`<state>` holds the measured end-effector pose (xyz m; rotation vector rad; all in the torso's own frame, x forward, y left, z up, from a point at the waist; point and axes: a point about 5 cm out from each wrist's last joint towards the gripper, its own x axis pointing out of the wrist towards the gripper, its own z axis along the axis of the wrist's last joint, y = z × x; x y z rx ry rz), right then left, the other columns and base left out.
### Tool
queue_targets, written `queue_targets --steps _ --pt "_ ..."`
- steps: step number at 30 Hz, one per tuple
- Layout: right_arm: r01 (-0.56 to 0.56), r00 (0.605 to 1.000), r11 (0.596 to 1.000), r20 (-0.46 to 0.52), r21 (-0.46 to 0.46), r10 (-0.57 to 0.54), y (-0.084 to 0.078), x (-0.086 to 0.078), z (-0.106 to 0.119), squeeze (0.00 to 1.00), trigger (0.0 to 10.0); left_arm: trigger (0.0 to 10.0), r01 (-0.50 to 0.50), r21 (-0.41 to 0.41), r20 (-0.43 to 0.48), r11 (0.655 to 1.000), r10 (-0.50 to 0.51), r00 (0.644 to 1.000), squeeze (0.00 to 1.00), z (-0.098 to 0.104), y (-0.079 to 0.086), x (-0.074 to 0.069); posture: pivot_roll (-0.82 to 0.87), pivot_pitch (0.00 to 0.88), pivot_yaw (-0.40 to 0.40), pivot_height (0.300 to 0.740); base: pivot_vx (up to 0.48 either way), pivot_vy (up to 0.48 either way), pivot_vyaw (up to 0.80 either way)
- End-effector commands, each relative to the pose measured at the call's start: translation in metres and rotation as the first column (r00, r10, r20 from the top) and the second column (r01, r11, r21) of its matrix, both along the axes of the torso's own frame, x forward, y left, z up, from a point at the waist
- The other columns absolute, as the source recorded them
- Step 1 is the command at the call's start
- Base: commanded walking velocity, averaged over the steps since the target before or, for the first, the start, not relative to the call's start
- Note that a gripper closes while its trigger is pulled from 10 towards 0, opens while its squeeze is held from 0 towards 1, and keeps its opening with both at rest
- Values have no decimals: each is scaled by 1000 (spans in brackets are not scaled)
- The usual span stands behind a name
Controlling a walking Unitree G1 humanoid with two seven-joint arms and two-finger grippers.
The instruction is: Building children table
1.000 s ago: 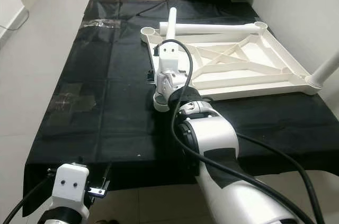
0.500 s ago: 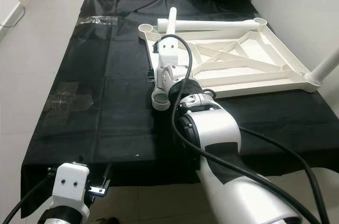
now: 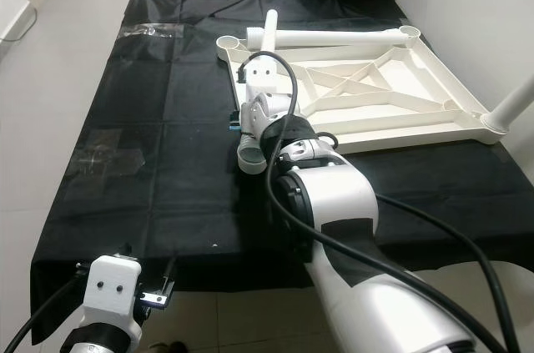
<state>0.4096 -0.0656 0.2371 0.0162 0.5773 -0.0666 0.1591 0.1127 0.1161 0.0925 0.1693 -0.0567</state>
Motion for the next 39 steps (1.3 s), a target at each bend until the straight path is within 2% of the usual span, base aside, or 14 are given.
queue_targets --steps 1,17,18,23,32,33,34,36,39 --pt "-7 1000 1000 -20 13 7 5 -2 0 0 10000 10000 28 -33 -24 999 -29 999 0 -4 -13 -3 -21 168 -64 740 0 0 0" --pt "-43 995 999 -90 -30 40 15 -8 -10 0 9804 10000 16 -44 -28 999 -17 999 0 -4 -15 -6 -18 192 -84 740 0 0 0" --pt "-35 995 999 -98 -33 32 14 -9 -10 0 0 10000 16 -46 -28 999 -17 999 0 -3 -15 -7 -20 196 -83 740 0 0 0" --pt "-59 994 994 -98 -87 50 8 -7 -8 0 0 10000 15 -48 -29 999 -17 999 0 -3 -15 -7 -20 196 -83 740 0 0 0" --pt "-77 994 990 -81 -116 68 1 -5 -5 0 0 10000 14 -46 -28 999 -15 999 0 -3 -15 -6 -16 197 -81 740 0 0 0" --pt "-79 995 991 -74 -106 72 0 -4 -4 0 0 10000 13 -46 -29 999 -15 999 0 -4 -14 -6 -16 197 -81 740 0 0 0" --pt "-61 997 998 -50 -13 61 2 -3 0 0 0 10000 13 -43 -29 999 -14 999 0 -4 -14 -5 -10 194 -80 740 0 0 0" --pt "-63 998 994 3 93 63 7 0 10 0 0 10000 13 -41 -29 999 -14 999 0 -4 -13 -5 -8 193 -78 740 0 0 0" --pt "-65 997 989 48 133 59 8 2 19 0 0 10000 13 -38 -28 999 -14 999 0 -5 -12 -5 -5 189 -73 740 0 0 0"
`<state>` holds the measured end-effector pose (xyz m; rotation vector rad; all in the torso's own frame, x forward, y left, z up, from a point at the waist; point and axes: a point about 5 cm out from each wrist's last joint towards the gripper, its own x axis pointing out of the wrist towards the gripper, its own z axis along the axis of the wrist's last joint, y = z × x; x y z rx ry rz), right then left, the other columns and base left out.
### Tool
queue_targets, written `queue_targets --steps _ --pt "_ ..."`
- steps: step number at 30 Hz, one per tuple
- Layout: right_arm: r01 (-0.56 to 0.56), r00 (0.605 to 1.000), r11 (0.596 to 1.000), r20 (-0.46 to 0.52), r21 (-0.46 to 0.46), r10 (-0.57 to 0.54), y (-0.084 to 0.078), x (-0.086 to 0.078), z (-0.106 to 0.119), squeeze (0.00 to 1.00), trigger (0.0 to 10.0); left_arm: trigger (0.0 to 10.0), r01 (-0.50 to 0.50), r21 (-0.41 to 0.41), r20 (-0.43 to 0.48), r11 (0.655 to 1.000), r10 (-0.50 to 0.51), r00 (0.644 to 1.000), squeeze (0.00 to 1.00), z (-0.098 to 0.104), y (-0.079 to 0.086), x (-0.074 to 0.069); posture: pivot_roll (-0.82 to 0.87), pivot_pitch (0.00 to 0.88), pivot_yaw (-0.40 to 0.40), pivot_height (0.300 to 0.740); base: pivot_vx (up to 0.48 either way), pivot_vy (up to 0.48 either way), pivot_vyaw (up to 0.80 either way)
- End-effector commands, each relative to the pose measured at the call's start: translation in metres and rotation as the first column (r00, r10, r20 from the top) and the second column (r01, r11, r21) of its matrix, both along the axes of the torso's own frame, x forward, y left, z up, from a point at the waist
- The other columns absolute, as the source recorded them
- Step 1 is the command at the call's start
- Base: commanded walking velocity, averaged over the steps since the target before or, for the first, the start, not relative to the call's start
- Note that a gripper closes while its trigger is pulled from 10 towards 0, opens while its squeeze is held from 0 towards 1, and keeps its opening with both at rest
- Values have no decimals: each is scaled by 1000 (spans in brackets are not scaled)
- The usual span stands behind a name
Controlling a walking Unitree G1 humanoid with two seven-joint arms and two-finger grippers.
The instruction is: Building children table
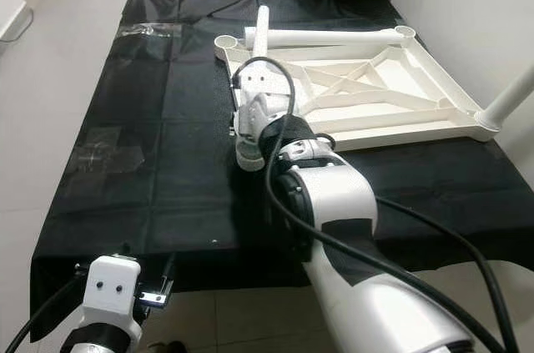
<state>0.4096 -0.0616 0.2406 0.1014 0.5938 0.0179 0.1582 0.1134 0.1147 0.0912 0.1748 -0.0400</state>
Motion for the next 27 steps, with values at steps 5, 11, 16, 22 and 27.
queue_targets --steps 5,11,16,22,27 --pt "-34 981 984 194 177 -1 8 8 43 0 0 10000 33 -29 -21 999 -34 999 0 -4 -10 -2 3 178 -64 740 0 0 0" --pt "-49 948 983 317 179 -11 11 11 52 0 0 10000 33 -24 -19 999 -33 999 0 -3 -9 -1 18 169 -63 740 0 0 0" --pt "-131 876 981 481 144 46 10 14 58 0 0 10000 -17 -31 -9 999 17 1000 0 -1 2 4 29 162 -59 740 0 0 0" --pt "-296 777 901 628 317 34 6 13 58 0 0 10000 -85 3 61 996 85 995 0 10 25 22 46 151 -43 740 0 0 0" --pt "-463 766 757 638 461 79 18 5 38 0 0 10000 -148 123 217 981 119 969 0 37 56 54 57 137 -25 740 0 0 0"
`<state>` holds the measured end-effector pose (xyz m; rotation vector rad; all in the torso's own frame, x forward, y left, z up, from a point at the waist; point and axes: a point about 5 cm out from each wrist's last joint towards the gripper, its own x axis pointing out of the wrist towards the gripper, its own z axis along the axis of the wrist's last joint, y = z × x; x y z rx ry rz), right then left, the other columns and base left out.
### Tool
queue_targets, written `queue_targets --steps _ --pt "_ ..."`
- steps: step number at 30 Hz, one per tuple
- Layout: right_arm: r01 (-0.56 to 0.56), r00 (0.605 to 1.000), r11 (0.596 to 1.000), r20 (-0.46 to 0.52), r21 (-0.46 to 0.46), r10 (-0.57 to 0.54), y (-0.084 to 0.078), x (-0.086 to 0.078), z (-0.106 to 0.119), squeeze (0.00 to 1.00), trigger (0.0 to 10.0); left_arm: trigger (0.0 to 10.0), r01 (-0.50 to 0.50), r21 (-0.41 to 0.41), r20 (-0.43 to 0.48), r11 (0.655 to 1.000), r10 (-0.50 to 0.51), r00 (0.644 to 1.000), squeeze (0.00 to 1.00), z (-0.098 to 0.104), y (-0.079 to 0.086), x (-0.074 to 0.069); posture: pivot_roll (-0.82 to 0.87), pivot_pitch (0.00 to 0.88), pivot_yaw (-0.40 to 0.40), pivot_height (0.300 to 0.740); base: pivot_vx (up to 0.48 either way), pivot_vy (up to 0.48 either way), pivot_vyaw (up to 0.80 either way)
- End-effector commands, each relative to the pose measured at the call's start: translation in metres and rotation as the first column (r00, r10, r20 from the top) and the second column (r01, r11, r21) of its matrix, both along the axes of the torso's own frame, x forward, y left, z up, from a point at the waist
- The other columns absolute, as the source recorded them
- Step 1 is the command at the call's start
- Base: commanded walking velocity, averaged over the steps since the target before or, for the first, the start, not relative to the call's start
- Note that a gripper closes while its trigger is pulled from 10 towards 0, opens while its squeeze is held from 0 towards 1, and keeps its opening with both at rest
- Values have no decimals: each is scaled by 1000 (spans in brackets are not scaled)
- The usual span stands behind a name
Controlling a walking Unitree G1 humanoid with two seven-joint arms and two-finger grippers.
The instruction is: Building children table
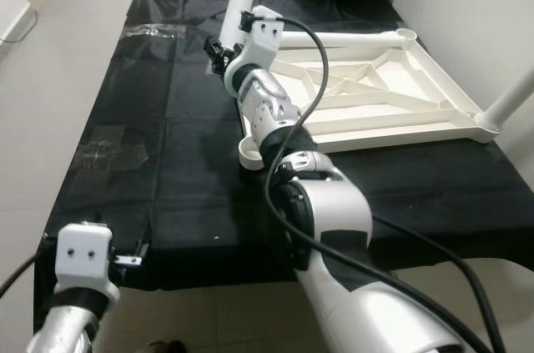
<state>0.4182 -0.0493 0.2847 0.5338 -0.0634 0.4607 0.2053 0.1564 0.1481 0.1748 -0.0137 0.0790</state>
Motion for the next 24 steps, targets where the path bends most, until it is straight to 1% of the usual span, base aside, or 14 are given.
queue_targets --steps 1,3,4,5,7,8,10,11,12,15,19,20,23,24 --pt "-78 997 994 2 72 78 5 -4 -6 0 0 10000 -36 46 16 998 36 999 0 4 13 7 57 137 -25 740 0 0 0" --pt "-139 990 982 9 129 139 9 -8 -13 0 0 10000 -57 111 77 992 49 996 0 15 24 18 52 128 -18 740 0 0 0" --pt "-139 990 982 9 129 139 9 -8 -13 0 0 10000 -57 111 77 992 49 996 0 15 24 18 52 128 -18 740 0 0 0" --pt "-190 982 970 25 150 188 13 -11 -15 0 0 10000 -54 133 101 990 41 994 0 20 28 25 49 128 -16 740 0 0 0" --pt "-190 982 970 25 150 188 13 -11 -15 0 0 10000 -54 133 101 990 41 994 0 20 28 25 49 128 -16 740 0 0 0" --pt "-249 968 951 40 184 246 17 -16 -19 0 0 10000 -44 166 118 985 25 993 0 23 30 31 46 127 -8 740 0 0 0" --pt "-249 968 951 40 184 246 17 -16 -19 0 0 10000 -44 166 118 985 25 993 0 23 30 31 46 127 -8 740 0 0 0" --pt "-287 958 937 59 200 281 19 -20 -23 0 0 10000 -26 206 136 978 -2 991 0 27 31 37 48 121 -7 740 0 0 0" --pt "-287 958 937 59 200 281 19 -20 -23 0 0 10000 -26 206 136 978 -2 991 0 27 31 37 48 121 -7 740 0 0 0" --pt "-368 929 886 88 282 358 19 -29 -31 0 0 10000 7 347 196 938 -80 977 0 38 25 54 48 116 -7 740 0 0 0" --pt "-395 918 863 93 314 385 19 -34 -33 0 0 10000 -2 386 241 922 -98 966 0 44 21 60 48 116 -7 740 0 0 0" --pt "-405 913 856 91 321 398 20 -36 -36 0 0 10000 4 403 264 915 -120 957 0 47 17 62 47 108 -8 740 0 0 0" --pt "-409 911 853 86 323 404 21 -38 -39 0 0 10000 18 413 276 911 -144 950 0 49 12 64 47 108 -8 740 0 0 0" --pt "-418 906 845 81 332 416 23 -41 -42 0 0 10000 45 428 279 903 -179 944 0 49 5 65 46 107 -6 740 0 0 0"
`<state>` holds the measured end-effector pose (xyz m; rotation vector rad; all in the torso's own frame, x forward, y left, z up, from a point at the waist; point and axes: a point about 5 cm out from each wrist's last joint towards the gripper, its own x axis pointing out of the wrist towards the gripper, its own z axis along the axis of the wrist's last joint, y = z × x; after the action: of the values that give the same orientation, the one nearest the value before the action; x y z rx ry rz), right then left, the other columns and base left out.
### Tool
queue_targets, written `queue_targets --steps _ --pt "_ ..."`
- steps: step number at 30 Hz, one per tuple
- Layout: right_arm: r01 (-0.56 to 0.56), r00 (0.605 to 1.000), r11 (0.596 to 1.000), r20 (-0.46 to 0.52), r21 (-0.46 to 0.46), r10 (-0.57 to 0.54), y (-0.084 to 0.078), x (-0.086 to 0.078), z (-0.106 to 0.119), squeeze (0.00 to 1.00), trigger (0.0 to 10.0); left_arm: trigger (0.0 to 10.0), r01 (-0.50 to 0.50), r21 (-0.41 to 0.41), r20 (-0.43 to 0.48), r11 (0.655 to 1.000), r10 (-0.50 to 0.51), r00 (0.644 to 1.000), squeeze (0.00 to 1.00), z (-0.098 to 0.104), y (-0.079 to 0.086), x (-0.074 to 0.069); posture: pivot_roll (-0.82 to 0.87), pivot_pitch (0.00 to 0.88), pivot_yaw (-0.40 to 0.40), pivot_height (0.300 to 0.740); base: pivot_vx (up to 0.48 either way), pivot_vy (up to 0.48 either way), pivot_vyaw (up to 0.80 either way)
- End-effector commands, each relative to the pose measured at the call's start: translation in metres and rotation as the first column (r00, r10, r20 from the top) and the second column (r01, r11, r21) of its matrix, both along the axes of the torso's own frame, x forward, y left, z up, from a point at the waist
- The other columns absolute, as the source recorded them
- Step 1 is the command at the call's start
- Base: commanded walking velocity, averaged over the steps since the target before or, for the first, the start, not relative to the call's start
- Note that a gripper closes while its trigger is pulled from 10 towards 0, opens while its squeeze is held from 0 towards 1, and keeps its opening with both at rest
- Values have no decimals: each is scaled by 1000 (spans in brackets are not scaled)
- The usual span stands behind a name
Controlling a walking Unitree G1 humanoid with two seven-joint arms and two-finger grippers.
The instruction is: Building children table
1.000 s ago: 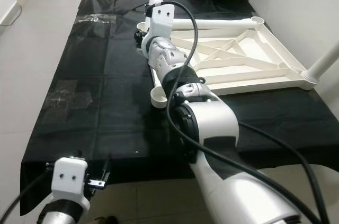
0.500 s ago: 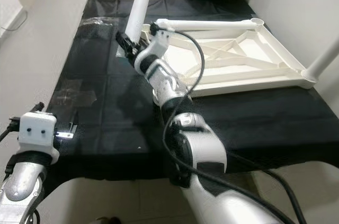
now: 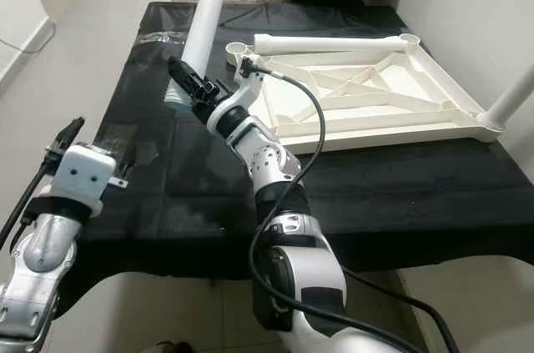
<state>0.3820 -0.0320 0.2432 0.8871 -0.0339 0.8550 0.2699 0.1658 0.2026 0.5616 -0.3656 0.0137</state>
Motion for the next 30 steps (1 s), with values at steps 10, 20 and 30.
queue_targets --steps 10,20,30 --pt "-114 993 992 4 49 114 13 -24 -2 0 0 10000 152 44 4 987 -152 988 0 -8 -27 7 42 107 -9 740 0 0 0" --pt "-172 984 983 -34 68 175 17 -37 -11 0 0 10000 146 -40 95 989 -141 985 0 6 -27 14 38 116 -10 740 0 0 0" --pt "-184 978 978 -86 95 192 18 -44 -19 0 0 10000 180 -94 130 979 -167 977 0 13 -33 16 39 120 -16 740 0 0 0"
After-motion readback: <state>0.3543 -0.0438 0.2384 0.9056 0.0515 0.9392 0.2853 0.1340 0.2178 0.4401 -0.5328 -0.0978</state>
